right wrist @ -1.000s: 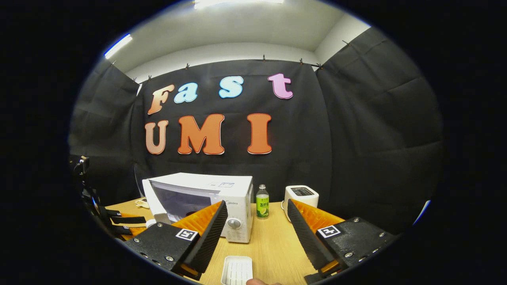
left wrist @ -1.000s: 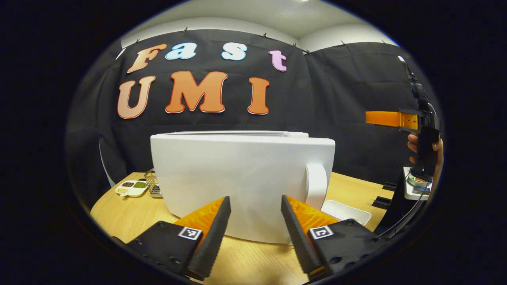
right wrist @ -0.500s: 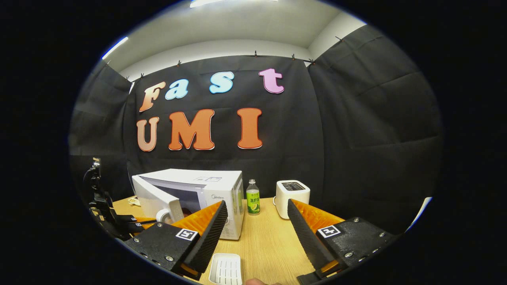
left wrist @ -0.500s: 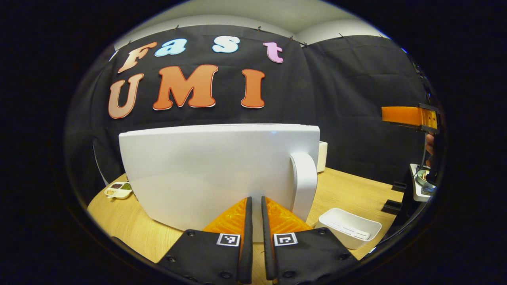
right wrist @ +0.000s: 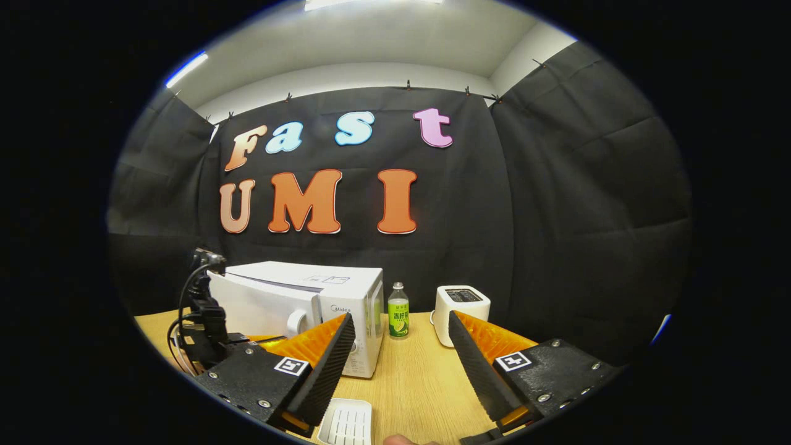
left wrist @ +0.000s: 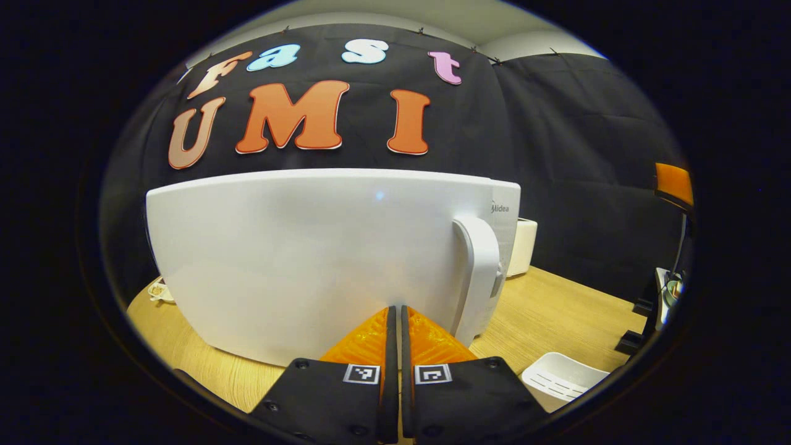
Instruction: Open the microwave oven with the left hand, put the food in, and close the microwave oven.
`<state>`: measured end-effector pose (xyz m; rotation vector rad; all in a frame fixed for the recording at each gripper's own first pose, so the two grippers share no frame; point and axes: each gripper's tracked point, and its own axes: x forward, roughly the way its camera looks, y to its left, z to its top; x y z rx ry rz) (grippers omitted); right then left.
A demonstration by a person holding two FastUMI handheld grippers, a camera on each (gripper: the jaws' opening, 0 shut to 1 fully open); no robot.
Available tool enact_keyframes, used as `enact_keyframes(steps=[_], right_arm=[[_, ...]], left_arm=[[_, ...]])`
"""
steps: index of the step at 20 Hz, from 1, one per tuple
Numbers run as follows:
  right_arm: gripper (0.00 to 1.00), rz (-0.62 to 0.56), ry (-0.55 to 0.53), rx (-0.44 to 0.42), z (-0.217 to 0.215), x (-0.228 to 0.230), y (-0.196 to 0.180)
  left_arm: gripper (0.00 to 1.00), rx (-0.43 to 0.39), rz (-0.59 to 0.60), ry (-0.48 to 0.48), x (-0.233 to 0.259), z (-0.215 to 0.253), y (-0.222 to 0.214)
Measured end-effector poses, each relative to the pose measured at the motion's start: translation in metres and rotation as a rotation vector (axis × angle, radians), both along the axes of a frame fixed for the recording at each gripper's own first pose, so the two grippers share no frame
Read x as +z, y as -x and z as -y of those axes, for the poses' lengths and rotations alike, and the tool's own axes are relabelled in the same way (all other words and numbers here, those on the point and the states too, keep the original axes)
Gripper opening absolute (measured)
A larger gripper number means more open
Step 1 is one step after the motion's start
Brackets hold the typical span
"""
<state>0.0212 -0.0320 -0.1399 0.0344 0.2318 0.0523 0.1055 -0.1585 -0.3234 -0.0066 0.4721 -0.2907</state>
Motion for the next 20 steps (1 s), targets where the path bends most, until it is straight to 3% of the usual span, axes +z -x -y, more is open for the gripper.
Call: enact_keyframes(steps=[2, 5, 8, 14, 16, 17, 20], right_arm=[[0.94, -0.007, 0.01, -0.002, 0.002, -0.005, -0.003], [0.94, -0.01, 0.0, -0.004, 0.001, -0.008, -0.006], [0.94, -0.027, -0.021, 0.001, -0.003, -0.017, -0.008], [0.94, -0.026, 0.003, -0.006, -0.003, -0.012, -0.005], [0.94, -0.015, -0.006, -0.002, -0.007, -0.004, -0.005], [0.94, -0.008, -0.011, -0.001, -0.01, 0.001, -0.004], [0.94, 0.014, -0.031, 0.009, -0.022, 0.018, -0.004]], left_arm=[[0.06, -0.033, -0.006, 0.027, 0.001, 0.016, 0.0], [0.08, -0.005, 0.033, -0.051, 0.003, 0.014, -0.003], [0.07, 0.044, 0.006, -0.055, -0.005, 0.013, -0.007], [0.08, 0.039, 0.068, -0.11, 0.014, 0.008, -0.008], [0.23, 0.032, 0.1, -0.114, 0.038, 0.003, -0.001], [0.39, 0.032, 0.119, -0.114, 0.05, -0.001, 0.003], [0.6, 0.061, 0.177, -0.093, 0.097, -0.024, 0.014]])
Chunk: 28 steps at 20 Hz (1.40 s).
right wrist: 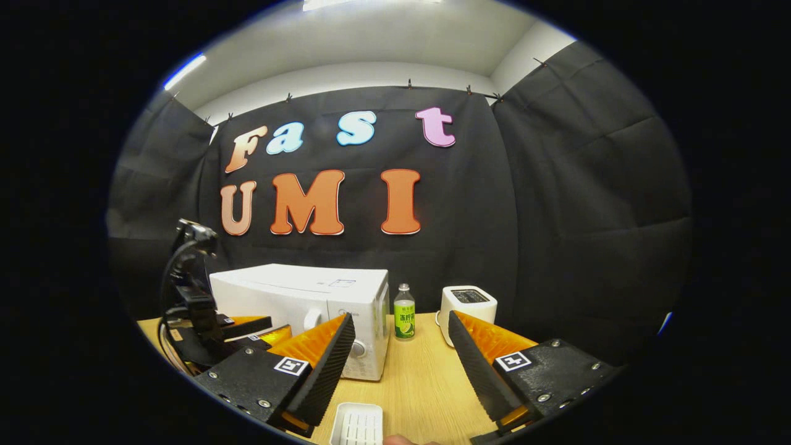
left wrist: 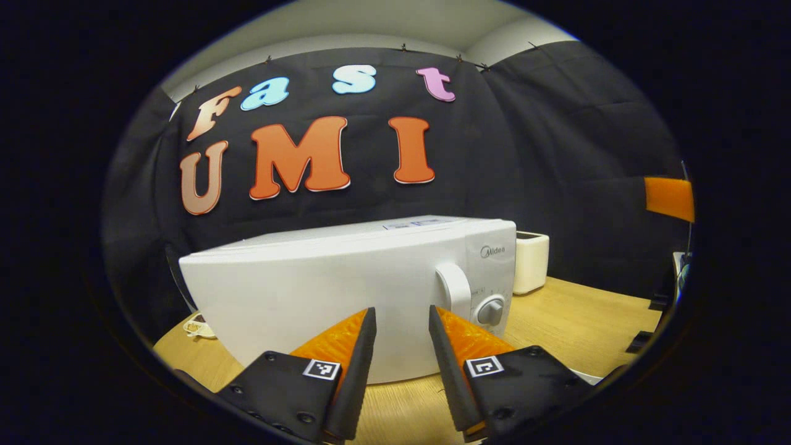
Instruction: Open the microwave oven with the left hand, put the food in, and close the microwave oven.
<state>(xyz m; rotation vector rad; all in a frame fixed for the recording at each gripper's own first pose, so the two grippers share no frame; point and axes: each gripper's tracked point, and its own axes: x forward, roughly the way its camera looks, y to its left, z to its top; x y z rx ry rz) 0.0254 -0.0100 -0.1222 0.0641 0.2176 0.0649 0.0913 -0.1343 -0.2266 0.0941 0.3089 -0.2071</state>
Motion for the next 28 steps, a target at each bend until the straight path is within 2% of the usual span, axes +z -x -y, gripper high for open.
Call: enact_keyframes(steps=[1, 2, 3, 5, 7, 9, 11, 13, 16, 17, 18, 19, 20, 22, 23, 25, 26, 28], right_arm=[[0.94, 0.009, -0.006, 0.01, -0.006, 0.007, 0.001], [0.94, 0.018, -0.008, 0.018, -0.01, 0.012, 0.002], [0.94, 0.025, -0.007, 0.018, -0.013, 0.017, 0.002], [0.94, 0.039, -0.005, 0.017, -0.017, 0.029, 0.001], [0.94, 0.055, -0.008, 0.019, -0.023, 0.041, 0.002], [0.94, 0.061, 0.013, 0.015, -0.024, 0.047, 0.002], [0.94, 0.081, 0.021, 0.023, -0.031, 0.061, 0.003], [0.94, 0.092, 0.013, 0.039, -0.04, 0.068, 0.003], [0.94, 0.101, 0.009, 0.051, -0.047, 0.079, 0.003], [0.94, 0.106, 0.01, 0.05, -0.048, 0.082, 0.003], [0.94, 0.108, 0.008, 0.048, -0.048, 0.086, 0.002], [0.94, 0.112, 0.006, 0.05, -0.05, 0.09, 0.002], [0.94, 0.114, 0.006, 0.05, -0.05, 0.093, 0.001], [0.94, 0.119, 0.009, 0.046, -0.049, 0.099, -0.001], [0.94, 0.127, 0.008, 0.043, -0.048, 0.104, -0.002], [0.94, 0.14, 0.0, 0.048, -0.052, 0.113, -0.003], [0.94, 0.144, -0.003, 0.053, -0.053, 0.116, -0.002], [0.94, 0.154, 0.005, 0.063, -0.056, 0.123, -0.002]], left_arm=[[0.6, 0.016, 0.016, 0.012, 0.016, -0.012, 0.002], [0.7, 0.029, 0.03, 0.024, 0.033, -0.025, 0.005], [0.66, 0.039, 0.044, 0.035, 0.049, -0.035, 0.009], [0.69, 0.046, 0.063, 0.039, 0.08, -0.057, 0.019], [0.82, 0.081, 0.1, 0.006, 0.112, -0.088, 0.028], [0.89, 0.115, 0.139, -0.027, 0.137, -0.113, 0.039], [0.9, 0.15, 0.172, -0.051, 0.16, -0.136, 0.051], [0.95, 0.165, 0.182, -0.042, 0.177, -0.152, 0.062], [0.92, 0.222, 0.201, -0.057, 0.202, -0.187, 0.078], [0.99, 0.246, 0.213, -0.068, 0.211, -0.2, 0.082], [0.93, 0.263, 0.223, -0.075, 0.219, -0.208, 0.086], [0.94, 0.278, 0.235, -0.085, 0.226, -0.216, 0.09], [1.0, 0.294, 0.246, -0.091, 0.233, -0.226, 0.094], [0.96, 0.316, 0.261, -0.105, 0.246, -0.239, 0.1], [1.0, 0.323, 0.268, -0.112, 0.251, -0.244, 0.103], [0.96, 0.332, 0.27, -0.116, 0.258, -0.251, 0.108], [1.0, 0.332, 0.267, -0.116, 0.26, -0.254, 0.109], [1.0, 0.341, 0.27, -0.11, 0.265, -0.261, 0.114]])
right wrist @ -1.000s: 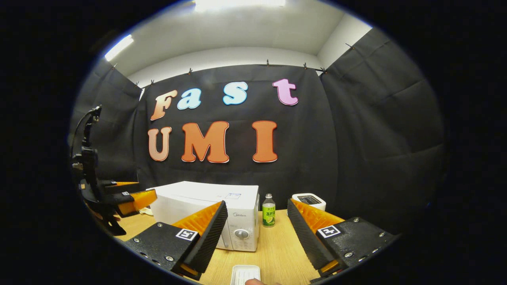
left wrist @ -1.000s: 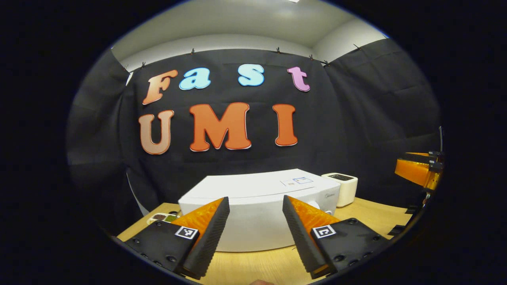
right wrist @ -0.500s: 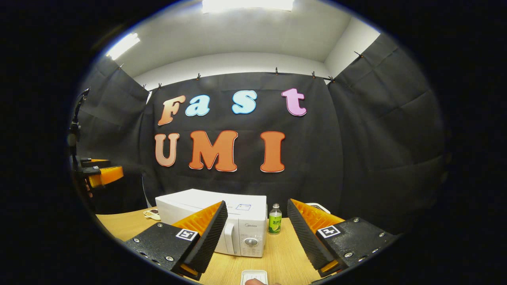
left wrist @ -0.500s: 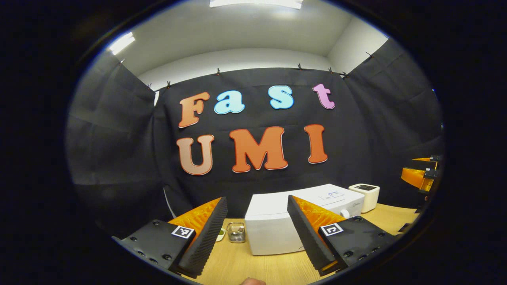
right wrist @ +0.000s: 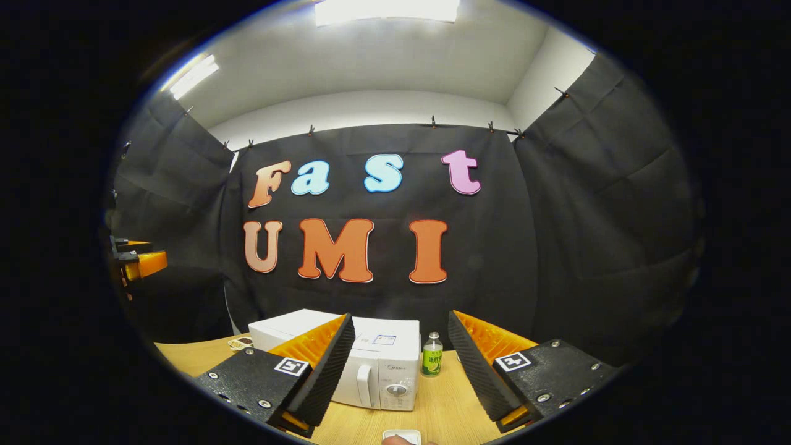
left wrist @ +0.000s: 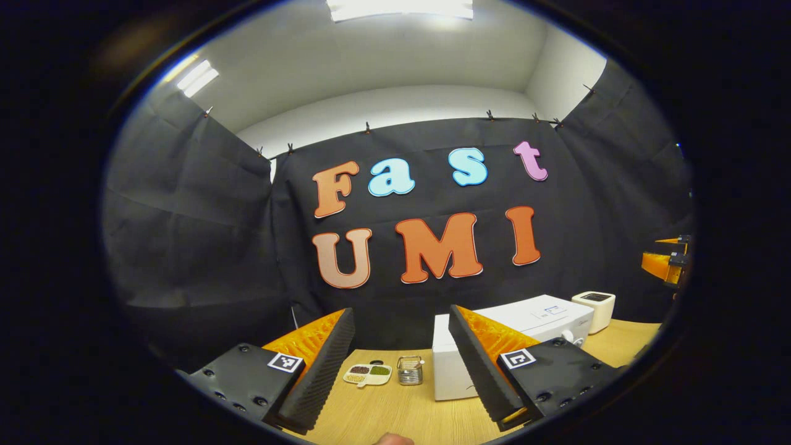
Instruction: Open the microwave oven with the left hand, put the food in, and close the microwave oven.
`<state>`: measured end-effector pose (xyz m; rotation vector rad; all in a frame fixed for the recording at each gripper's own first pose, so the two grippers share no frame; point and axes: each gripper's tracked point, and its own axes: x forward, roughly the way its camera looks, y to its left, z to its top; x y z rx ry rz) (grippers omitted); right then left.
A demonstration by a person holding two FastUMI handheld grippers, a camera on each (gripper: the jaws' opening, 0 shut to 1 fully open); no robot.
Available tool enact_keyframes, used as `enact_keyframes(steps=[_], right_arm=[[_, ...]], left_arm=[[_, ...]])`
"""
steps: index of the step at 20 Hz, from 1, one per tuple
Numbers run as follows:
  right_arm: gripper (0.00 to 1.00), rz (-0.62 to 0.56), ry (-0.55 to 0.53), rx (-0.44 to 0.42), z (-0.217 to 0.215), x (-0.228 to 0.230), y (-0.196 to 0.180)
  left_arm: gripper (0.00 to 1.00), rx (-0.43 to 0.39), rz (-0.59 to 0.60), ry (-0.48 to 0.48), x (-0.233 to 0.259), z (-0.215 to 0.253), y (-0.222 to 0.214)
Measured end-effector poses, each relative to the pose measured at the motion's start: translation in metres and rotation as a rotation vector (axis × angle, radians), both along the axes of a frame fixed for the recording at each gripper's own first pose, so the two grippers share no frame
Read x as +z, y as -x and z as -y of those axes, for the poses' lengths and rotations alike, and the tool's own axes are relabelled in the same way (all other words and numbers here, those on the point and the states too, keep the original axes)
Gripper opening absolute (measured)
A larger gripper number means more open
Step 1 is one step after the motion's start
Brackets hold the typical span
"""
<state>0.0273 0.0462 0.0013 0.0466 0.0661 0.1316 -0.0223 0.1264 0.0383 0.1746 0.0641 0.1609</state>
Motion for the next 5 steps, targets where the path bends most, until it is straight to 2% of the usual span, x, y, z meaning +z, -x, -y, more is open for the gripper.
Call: enact_keyframes(steps=[1, 2, 3, 5], right_arm=[[0.94, 0.007, 0.006, 0.006, -0.002, 0.003, -0.001], [0.94, 0.015, 0.008, 0.013, -0.005, 0.007, 0.0], [0.94, 0.02, 0.01, 0.018, -0.007, 0.009, 0.001], [0.94, 0.03, 0.016, 0.031, -0.011, 0.012, 0.002]], left_arm=[[0.94, 0.007, 0.005, 0.006, 0.002, -0.004, 0.001], [0.94, 0.012, 0.006, 0.012, 0.003, -0.008, 0.001], [1.0, 0.017, 0.005, 0.015, 0.002, -0.01, 0.002], [1.0, 0.03, -0.003, 0.019, -0.002, -0.016, 0.004]])
